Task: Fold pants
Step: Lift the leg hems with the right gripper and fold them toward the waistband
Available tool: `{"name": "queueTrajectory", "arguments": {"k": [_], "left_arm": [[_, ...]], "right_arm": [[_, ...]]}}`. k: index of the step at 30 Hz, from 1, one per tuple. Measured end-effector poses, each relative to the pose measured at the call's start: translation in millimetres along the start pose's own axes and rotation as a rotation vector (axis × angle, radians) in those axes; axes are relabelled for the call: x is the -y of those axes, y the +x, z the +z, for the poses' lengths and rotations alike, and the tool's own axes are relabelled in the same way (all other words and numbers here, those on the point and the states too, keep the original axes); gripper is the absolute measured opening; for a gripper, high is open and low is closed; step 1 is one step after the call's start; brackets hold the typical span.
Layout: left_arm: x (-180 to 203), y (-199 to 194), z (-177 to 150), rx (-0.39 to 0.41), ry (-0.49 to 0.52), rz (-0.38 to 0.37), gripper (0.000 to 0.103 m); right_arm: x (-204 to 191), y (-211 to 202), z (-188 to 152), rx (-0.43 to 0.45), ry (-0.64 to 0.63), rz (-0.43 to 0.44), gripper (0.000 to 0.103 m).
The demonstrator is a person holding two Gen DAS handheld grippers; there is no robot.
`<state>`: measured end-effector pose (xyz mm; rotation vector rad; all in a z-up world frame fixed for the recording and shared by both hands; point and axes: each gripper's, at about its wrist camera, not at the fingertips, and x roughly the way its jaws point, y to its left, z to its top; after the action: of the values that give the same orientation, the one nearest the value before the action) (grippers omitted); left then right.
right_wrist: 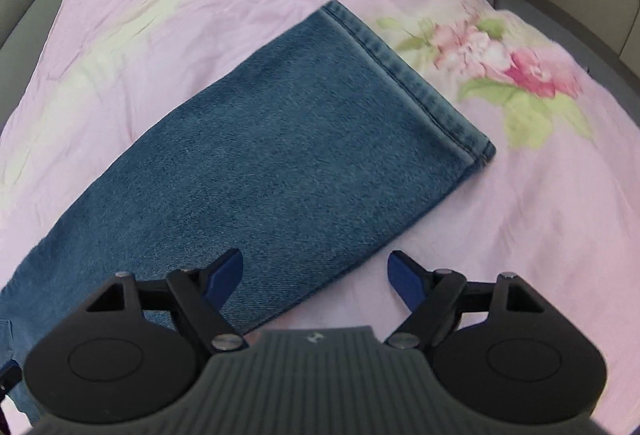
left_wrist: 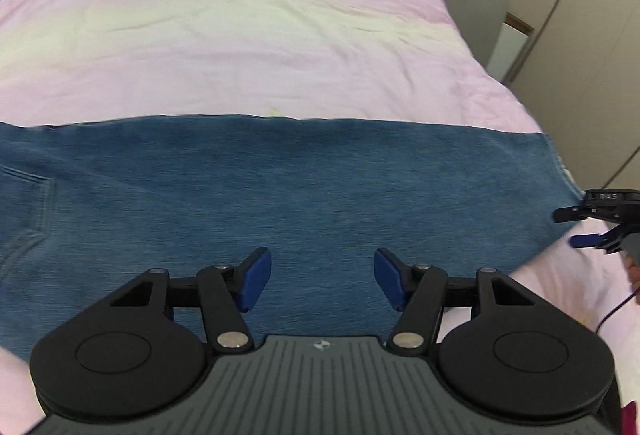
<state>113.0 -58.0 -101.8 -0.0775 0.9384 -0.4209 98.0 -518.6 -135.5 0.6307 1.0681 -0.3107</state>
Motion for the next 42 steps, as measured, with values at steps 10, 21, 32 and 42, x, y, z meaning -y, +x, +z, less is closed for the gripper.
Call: {"name": "queueTrajectory", "arguments": {"k": [10,21,32,42], "left_arm": [[43.5,52.3,6.5,-0.078,0.015,-0.155,0.058],[67.1,87.7,1.4,-0.169,0.086,-0.171,0.047],[104.5,84.8,1.0,-0.172,0.155,-0.268,0.033],[124.8,112.9,-19.1,-0.211,0.209,-0.125,0.026]], "right_arm": [[42.8,18.9,6.9,0.021,0.271,0.187,0.08],[93.2,28.8,4.7,0.036,0.478,0.284,0.039],[91.8,21.6,15.1,0.122,0.491,0.271,0.019],[27.9,-36.0,33.4,0.208,0.204,0.262,0.007]]}}
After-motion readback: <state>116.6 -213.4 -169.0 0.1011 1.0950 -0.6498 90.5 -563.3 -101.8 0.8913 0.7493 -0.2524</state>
